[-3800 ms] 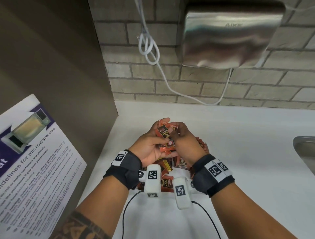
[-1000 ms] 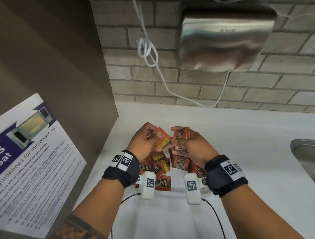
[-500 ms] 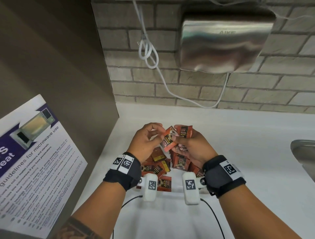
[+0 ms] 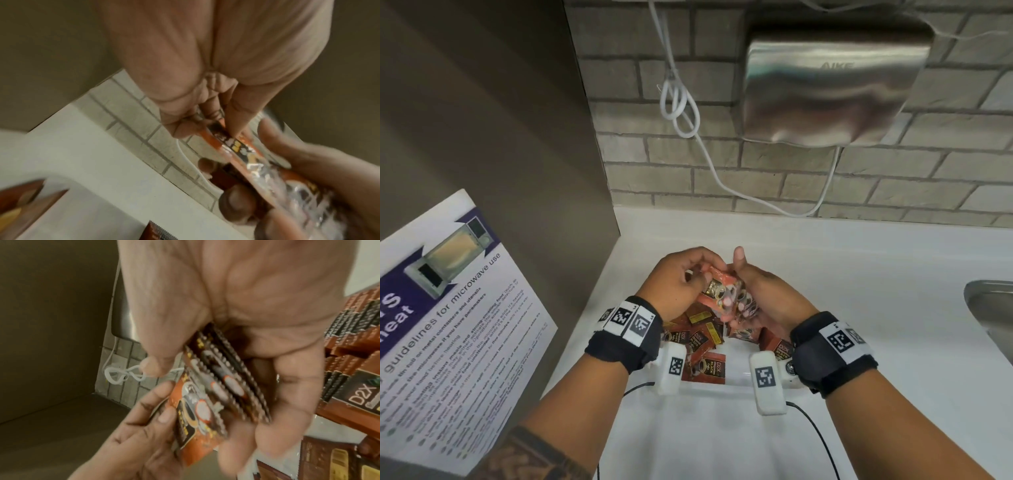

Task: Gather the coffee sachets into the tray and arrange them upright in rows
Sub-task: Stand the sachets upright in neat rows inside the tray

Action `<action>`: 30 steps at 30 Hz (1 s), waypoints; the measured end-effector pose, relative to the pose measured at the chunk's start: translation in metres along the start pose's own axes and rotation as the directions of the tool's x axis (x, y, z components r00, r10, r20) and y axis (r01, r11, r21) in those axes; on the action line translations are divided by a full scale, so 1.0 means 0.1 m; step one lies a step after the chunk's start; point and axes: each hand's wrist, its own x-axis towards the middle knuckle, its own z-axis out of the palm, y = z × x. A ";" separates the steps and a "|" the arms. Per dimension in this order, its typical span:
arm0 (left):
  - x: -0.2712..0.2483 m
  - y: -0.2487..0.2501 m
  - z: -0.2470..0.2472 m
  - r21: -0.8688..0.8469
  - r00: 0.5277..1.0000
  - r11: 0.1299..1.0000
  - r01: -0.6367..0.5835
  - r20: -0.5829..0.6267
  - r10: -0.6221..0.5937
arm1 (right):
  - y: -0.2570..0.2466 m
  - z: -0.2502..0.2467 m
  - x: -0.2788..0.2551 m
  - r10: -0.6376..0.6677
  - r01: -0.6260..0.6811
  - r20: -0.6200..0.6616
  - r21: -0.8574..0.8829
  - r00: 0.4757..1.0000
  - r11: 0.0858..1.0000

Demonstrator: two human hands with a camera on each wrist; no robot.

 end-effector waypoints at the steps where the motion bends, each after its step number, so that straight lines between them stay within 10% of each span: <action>1: -0.01 0.05 0.02 0.045 0.999 0.999 -0.026 0.045 0.024 | -0.02 0.02 -0.02 0.000 0.001 0.057 -0.025 0.998 1.000; 8: -0.04 0.16 0.10 0.033 0.997 0.998 -0.052 0.067 0.050 | 0.01 0.00 -0.02 -0.057 0.031 0.167 0.157 0.984 0.987; 13: -0.06 0.14 0.22 0.162 0.940 0.978 -0.131 0.334 0.071 | 0.02 0.02 0.04 -0.030 0.016 0.051 0.245 0.998 0.969; 16: -0.02 0.07 0.27 0.369 0.949 0.901 -0.229 0.289 0.122 | 0.01 0.07 0.05 -0.025 0.013 0.040 0.289 0.999 0.957; 24: 0.07 0.08 0.29 0.271 0.981 0.947 -0.171 0.134 0.139 | -0.06 -0.06 0.03 -0.033 0.041 -0.035 0.256 0.999 0.966; 30: 0.09 0.15 0.35 0.351 0.965 0.915 -0.198 0.233 0.119 | -0.09 -0.08 -0.05 -0.027 0.028 -0.008 0.189 1.000 0.982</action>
